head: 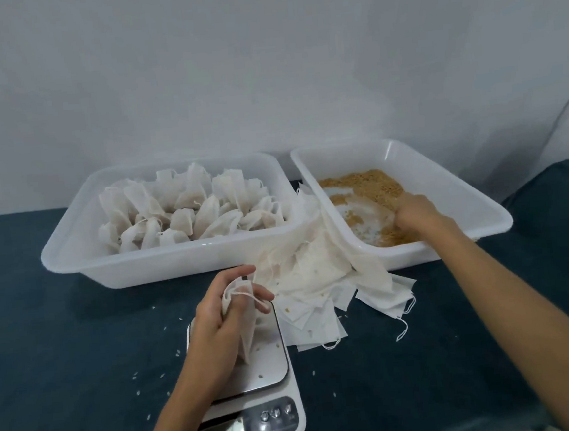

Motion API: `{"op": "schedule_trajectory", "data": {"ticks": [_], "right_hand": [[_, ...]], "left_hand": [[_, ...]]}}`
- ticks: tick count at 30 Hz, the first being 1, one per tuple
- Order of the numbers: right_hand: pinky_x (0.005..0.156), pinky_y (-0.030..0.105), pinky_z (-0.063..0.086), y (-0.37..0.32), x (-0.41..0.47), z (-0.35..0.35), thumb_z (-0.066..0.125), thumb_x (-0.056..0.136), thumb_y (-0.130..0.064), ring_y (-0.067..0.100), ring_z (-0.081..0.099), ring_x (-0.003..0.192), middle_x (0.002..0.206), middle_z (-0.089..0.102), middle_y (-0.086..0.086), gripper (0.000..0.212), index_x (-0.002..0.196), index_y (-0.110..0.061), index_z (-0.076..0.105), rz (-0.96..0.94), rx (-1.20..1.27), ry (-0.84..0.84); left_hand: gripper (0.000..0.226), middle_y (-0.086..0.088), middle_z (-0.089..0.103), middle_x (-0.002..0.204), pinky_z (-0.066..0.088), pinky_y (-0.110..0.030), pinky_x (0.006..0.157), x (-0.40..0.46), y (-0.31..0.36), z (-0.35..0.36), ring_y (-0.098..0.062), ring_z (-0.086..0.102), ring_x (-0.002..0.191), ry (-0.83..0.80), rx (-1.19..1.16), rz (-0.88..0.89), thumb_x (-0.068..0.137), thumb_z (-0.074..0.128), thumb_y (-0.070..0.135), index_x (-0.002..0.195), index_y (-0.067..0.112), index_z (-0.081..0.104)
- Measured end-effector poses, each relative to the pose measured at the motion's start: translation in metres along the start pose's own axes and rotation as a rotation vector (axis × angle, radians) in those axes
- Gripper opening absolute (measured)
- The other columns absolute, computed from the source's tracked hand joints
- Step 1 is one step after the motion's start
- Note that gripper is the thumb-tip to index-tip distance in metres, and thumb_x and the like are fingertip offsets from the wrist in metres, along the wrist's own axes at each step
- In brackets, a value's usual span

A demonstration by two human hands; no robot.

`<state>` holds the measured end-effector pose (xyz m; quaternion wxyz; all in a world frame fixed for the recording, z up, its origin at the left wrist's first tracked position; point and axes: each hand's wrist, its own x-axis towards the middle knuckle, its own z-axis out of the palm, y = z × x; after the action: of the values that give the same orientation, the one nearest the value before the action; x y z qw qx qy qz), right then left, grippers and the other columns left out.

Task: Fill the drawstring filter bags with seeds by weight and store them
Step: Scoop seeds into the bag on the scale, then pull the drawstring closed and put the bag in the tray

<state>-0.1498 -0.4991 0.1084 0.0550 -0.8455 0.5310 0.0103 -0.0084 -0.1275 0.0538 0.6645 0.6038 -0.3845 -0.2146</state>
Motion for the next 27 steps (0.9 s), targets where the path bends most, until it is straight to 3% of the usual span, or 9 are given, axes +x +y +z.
{"op": "schedule_trajectory", "data": {"ticks": [3, 7, 10, 12, 15, 18, 21, 25, 27], "right_hand": [[0.065, 0.031, 0.044, -0.001, -0.001, 0.005, 0.062, 0.092, -0.010, 0.015, 0.050, 0.068, 0.080, 0.053, 0.000, 0.016, 0.108, -0.012, 0.058, 0.005, 0.003, -0.033], [0.058, 0.030, 0.040, -0.007, -0.016, -0.003, 0.063, 0.096, -0.021, 0.017, 0.056, 0.073, 0.096, 0.066, 0.006, 0.012, 0.096, -0.010, 0.060, -0.042, -0.003, 0.173], [0.075, 0.031, 0.051, -0.023, -0.048, -0.005, 0.062, 0.099, -0.026, 0.015, 0.063, 0.085, 0.099, 0.070, -0.002, 0.016, 0.107, -0.013, 0.068, -0.254, 0.334, 0.462], [0.075, 0.027, 0.054, -0.041, -0.080, -0.001, 0.061, 0.100, -0.027, 0.006, 0.064, 0.081, 0.091, 0.068, -0.014, 0.011, 0.104, -0.022, 0.069, -0.492, 0.594, 0.544], [0.067, 0.015, 0.050, -0.075, -0.129, 0.023, 0.061, 0.099, -0.032, 0.008, 0.067, 0.074, 0.081, 0.067, -0.016, 0.007, 0.100, -0.031, 0.068, -0.728, 0.888, 0.446], [0.058, 0.024, 0.050, -0.100, -0.149, 0.057, 0.065, 0.098, -0.026, 0.014, 0.066, 0.060, 0.066, 0.068, -0.009, 0.008, 0.097, -0.032, 0.070, -0.696, 1.045, 0.327], [0.052, 0.016, 0.041, -0.105, -0.147, 0.077, 0.064, 0.098, -0.024, 0.011, 0.058, 0.048, 0.059, 0.066, -0.006, 0.012, 0.097, -0.033, 0.071, -0.662, 1.096, 0.301], [0.051, 0.010, 0.039, -0.099, -0.142, 0.082, 0.061, 0.098, -0.032, 0.011, 0.058, 0.047, 0.059, 0.065, -0.006, 0.012, 0.098, -0.042, 0.067, -0.646, 1.117, 0.340], [0.051, 0.011, 0.040, -0.099, -0.142, 0.085, 0.060, 0.099, -0.032, 0.010, 0.058, 0.047, 0.057, 0.063, -0.008, 0.010, 0.099, -0.040, 0.065, -0.665, 1.083, 0.344]], "left_hand": [[0.028, -0.009, 0.076, 0.101, 0.058, -0.022, 0.073, -0.002, 0.000, -0.001, -0.024, 0.071, 0.086, 0.007, -0.027, -0.002, 0.099, 0.051, 0.023, 0.121, 0.036, 0.064], [0.034, -0.009, 0.075, 0.099, 0.061, -0.023, 0.071, -0.003, -0.002, -0.001, -0.026, 0.070, 0.091, 0.010, -0.026, -0.007, 0.107, 0.049, 0.002, 0.125, 0.027, 0.063], [0.032, -0.008, 0.076, 0.099, 0.059, -0.021, 0.073, -0.003, -0.003, -0.001, -0.024, 0.071, 0.090, 0.021, 0.019, -0.015, 0.109, 0.044, 0.005, 0.127, 0.024, 0.063], [0.031, -0.007, 0.076, 0.100, 0.057, -0.021, 0.077, -0.002, -0.001, 0.000, -0.024, 0.072, 0.089, 0.036, 0.051, -0.023, 0.110, 0.042, 0.007, 0.126, 0.023, 0.064], [0.031, -0.006, 0.078, 0.099, 0.056, -0.023, 0.082, 0.008, 0.009, -0.002, -0.022, 0.073, 0.090, 0.092, 0.078, -0.037, 0.109, 0.041, 0.002, 0.120, 0.016, 0.067], [0.033, -0.001, 0.080, 0.101, 0.056, -0.017, 0.074, 0.036, 0.026, -0.010, -0.010, 0.073, 0.095, 0.164, 0.067, -0.043, 0.110, 0.042, 0.006, 0.107, 0.015, 0.073], [0.040, 0.006, 0.080, 0.104, 0.054, -0.012, 0.076, 0.085, 0.042, -0.018, -0.001, 0.071, 0.103, 0.218, 0.057, -0.054, 0.110, 0.044, 0.011, 0.093, 0.020, 0.078], [0.032, -0.003, 0.075, 0.101, 0.050, -0.031, 0.063, 0.164, 0.050, -0.018, -0.016, 0.067, 0.083, 0.217, 0.062, -0.091, 0.109, 0.046, 0.010, 0.097, 0.016, 0.076], [0.030, -0.008, 0.073, 0.108, 0.052, -0.036, 0.066, 0.202, 0.048, -0.011, -0.017, 0.065, 0.087, 0.197, 0.103, -0.081, 0.108, 0.047, 0.006, 0.096, 0.010, 0.074]]}}
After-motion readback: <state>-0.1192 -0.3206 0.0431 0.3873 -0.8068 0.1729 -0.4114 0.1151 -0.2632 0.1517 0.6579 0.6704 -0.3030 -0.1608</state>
